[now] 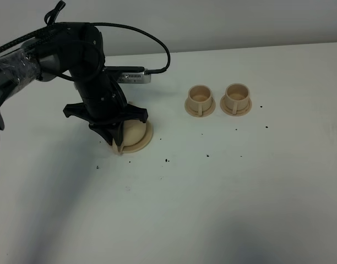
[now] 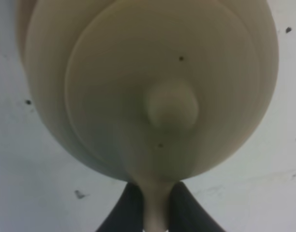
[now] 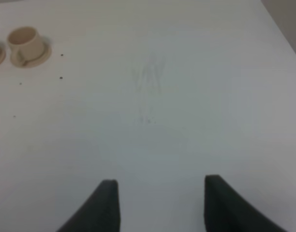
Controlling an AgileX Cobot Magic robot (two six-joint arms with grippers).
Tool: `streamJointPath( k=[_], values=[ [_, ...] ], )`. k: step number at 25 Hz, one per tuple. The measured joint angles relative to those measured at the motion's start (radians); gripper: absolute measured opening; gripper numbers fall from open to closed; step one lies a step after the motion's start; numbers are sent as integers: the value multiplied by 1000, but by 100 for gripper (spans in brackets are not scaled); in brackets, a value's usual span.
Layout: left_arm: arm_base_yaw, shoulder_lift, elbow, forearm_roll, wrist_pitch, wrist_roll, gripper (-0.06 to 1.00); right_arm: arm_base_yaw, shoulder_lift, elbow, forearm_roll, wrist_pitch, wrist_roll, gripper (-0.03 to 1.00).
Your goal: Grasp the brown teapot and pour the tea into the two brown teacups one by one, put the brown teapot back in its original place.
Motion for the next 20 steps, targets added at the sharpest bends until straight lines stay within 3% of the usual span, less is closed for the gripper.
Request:
streamJointPath(
  k=[10,20],
  values=[
    [0,-43,2,99,23,99,16,0,0,0,0,0,-1,43],
    [0,-67,4,99,-8,275,16,0,0,0,0,0,0,43]
  ],
)
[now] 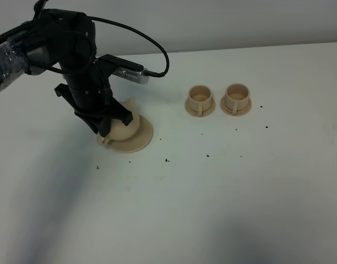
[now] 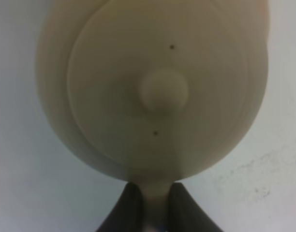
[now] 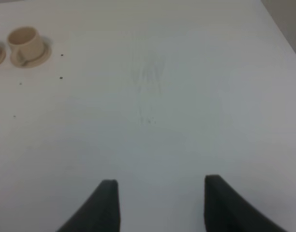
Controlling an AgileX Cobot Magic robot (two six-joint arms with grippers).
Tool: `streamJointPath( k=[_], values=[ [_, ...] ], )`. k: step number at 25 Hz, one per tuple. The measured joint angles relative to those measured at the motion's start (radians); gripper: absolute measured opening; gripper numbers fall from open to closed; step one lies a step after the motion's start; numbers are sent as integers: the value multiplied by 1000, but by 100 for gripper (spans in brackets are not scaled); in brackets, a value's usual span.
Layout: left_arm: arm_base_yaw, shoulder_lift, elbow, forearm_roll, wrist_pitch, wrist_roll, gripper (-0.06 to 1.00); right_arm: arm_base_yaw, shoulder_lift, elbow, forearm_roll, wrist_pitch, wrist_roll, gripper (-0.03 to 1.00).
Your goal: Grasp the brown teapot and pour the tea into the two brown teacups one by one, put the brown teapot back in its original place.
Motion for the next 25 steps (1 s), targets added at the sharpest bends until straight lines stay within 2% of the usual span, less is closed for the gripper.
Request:
streamJointPath(
  k=[5,17,21,25],
  values=[
    [0,-33,0,-31,-54,145,16,0,0,0,0,0,0,43],
    [0,-34,0,-158,-171,354,16,0,0,0,0,0,-1,43],
    [-3,-34,0,-208,-204,388,16,0,0,0,0,0,-1,43],
    [-24,-34,0,-213,-241,391,16,0,0,0,0,0,-1,43]
  ],
)
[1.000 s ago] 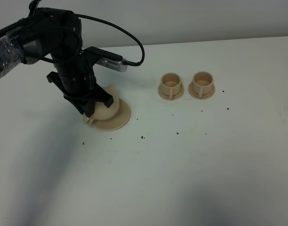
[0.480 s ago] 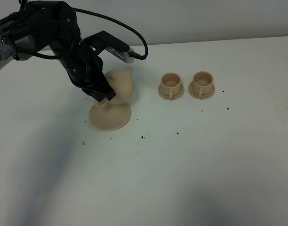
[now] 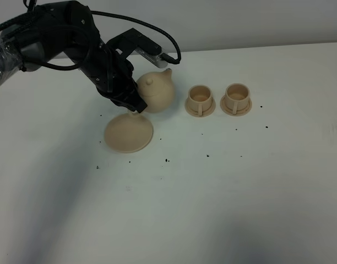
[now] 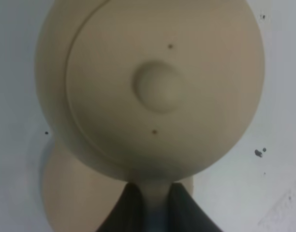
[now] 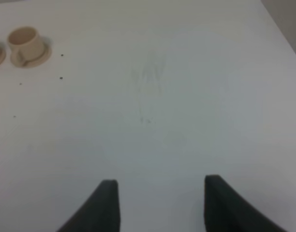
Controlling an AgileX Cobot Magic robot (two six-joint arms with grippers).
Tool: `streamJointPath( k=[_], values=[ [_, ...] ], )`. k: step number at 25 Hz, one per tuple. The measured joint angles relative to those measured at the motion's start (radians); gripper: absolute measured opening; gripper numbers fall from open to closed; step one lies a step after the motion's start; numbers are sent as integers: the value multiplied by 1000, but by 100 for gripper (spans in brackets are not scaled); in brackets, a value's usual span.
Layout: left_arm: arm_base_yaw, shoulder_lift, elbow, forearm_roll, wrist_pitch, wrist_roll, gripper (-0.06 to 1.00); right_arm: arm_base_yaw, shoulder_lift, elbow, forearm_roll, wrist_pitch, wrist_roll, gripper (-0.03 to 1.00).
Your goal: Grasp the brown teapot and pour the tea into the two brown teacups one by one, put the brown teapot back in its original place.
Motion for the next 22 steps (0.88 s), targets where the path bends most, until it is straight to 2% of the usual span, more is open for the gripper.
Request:
streamJointPath(
  k=[13,22],
  values=[
    [-72,-3,-46,15,-29,1,16,0,0,0,1,0,0,43],
    [-110,12,-46,44,-114,-9,16,0,0,0,1,0,1,43]
  ],
)
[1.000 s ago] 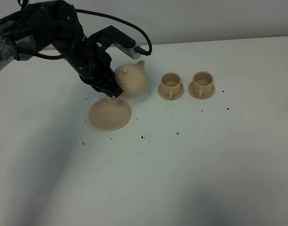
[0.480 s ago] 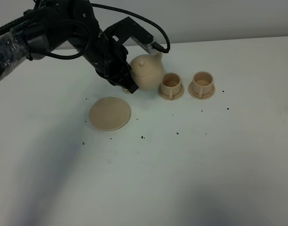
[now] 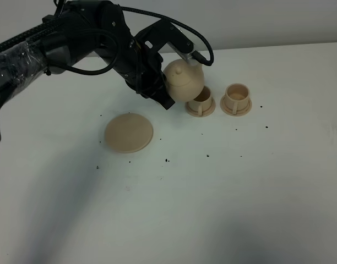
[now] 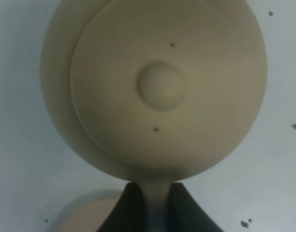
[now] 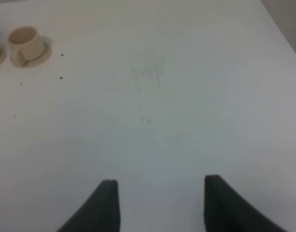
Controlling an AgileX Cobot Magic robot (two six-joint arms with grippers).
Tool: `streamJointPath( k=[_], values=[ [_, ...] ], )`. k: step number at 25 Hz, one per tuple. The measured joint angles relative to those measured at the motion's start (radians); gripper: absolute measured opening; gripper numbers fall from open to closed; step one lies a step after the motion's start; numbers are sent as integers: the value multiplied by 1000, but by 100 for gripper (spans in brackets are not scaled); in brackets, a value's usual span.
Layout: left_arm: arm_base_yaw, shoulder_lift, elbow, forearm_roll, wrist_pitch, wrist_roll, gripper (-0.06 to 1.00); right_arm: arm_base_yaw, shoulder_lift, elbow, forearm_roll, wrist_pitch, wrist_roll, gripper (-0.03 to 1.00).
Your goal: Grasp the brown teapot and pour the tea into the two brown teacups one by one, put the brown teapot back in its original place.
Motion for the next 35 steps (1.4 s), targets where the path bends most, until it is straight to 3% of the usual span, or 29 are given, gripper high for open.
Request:
streamJointPath(
  k=[11,19,35],
  values=[
    [-9,77,-146,67,-4,9,16,0,0,0,0,0,0,43],
    [0,79,-150,88,88,29,16,0,0,0,0,0,0,43],
    [35,134,-205,101,77,154,16,0,0,0,0,0,0,43]
  ],
)
